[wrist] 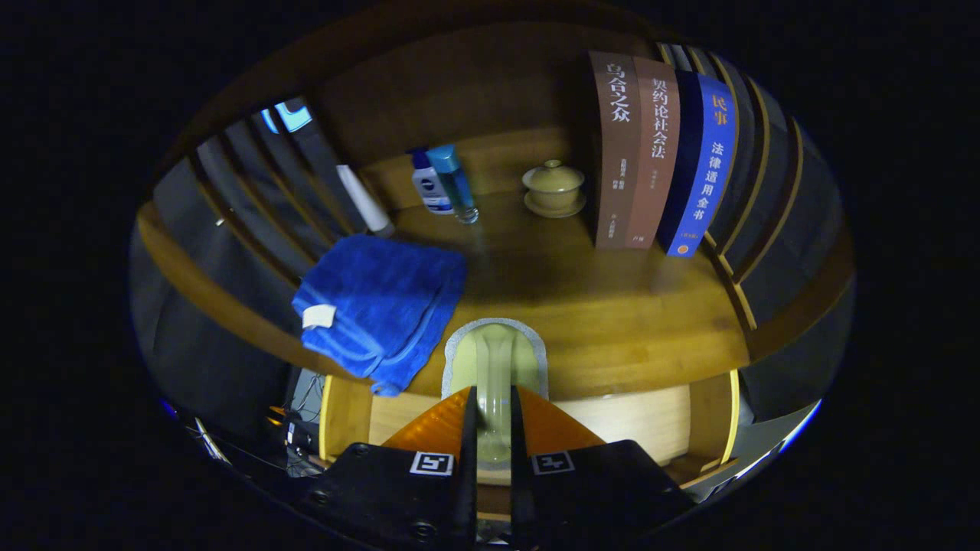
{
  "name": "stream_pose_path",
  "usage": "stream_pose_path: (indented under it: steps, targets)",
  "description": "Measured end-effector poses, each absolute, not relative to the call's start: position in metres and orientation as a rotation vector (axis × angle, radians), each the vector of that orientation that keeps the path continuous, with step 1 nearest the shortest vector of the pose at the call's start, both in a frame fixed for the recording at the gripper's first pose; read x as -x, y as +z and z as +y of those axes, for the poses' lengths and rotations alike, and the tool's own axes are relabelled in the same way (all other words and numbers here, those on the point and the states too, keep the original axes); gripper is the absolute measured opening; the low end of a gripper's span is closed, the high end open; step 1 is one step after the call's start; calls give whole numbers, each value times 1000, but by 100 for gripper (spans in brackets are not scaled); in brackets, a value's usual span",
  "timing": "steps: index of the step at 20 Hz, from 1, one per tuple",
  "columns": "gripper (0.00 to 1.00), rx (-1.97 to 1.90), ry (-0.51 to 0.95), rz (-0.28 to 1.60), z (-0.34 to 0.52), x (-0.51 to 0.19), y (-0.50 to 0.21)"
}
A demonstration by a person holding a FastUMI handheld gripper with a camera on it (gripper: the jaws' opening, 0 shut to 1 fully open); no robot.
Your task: Pull open the drawer, take out the items inside it, and place them on the countertop above the cabinet.
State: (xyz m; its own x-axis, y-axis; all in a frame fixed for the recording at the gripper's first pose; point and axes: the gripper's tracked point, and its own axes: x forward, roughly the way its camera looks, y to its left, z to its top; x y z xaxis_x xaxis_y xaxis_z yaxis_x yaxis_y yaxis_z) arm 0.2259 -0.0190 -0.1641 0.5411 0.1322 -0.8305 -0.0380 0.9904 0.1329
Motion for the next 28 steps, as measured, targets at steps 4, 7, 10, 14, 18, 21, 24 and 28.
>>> stream_pose_path:
  steps: [4, 7, 10, 14, 18, 21, 24, 28]
  targets:
    - [22, -6, 31, 980, -41, -276, -177]
    - [22, 12, -1, 991, -47, -297, -188]
    - [22, -8, 6, 1004, -41, -310, -203]
    - [23, 56, 16, 983, -37, -316, -201]
    - [74, 48, 27, 954, -25, -318, -197]
    - [99, 69, 40, 939, -22, -316, -194]
    - [99, 60, 51, 905, -16, -309, -182]
    - [99, 4, 80, 819, -7, -288, -157]
